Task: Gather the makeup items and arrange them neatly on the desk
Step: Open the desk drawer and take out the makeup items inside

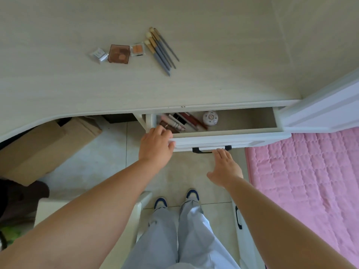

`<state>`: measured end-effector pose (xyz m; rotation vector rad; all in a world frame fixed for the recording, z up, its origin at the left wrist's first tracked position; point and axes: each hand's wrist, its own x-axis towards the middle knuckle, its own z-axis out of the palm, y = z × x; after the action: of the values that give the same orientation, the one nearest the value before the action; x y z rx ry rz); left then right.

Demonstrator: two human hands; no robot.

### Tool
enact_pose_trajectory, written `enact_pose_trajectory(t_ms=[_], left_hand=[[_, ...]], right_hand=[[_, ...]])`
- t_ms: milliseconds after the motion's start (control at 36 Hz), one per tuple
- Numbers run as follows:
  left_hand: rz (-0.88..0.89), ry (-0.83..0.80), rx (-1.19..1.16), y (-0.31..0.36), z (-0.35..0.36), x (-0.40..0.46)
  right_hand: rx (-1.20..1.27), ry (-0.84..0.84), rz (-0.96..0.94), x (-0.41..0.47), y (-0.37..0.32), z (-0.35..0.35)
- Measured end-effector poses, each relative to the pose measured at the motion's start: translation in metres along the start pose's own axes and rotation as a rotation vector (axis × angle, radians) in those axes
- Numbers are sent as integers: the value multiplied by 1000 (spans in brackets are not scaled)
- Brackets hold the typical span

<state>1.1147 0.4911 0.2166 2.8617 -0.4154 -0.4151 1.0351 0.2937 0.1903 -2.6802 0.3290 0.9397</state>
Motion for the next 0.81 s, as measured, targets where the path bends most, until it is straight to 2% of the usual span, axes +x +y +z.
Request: enact_pose_trajectory(t_ms=[111,250,333,444,528,611,806], left_hand=[[94,-86,-11,-3,1,-8],[116,-212,18,-5,-3,-13],[107,-291,-11,-5,-5,-15],[120,-343,-49,-7,-5,-19],[119,-372,-80,-9,-5,-22],[95,-381,-111,-9,-4,-23],[109,-468,-78,-13,2,-25]], right_hand=[[23,53,32,-13,-2,7],[77,496,-55,-30,-16,10],[47,611,-82,-32,-27,8],[-19,510,-25,-26,-42,0],[17,454,-14,-21,-48,-1],[60,458,1,-18,-52,-1],[-26,386,61,-15,-48,-1]])
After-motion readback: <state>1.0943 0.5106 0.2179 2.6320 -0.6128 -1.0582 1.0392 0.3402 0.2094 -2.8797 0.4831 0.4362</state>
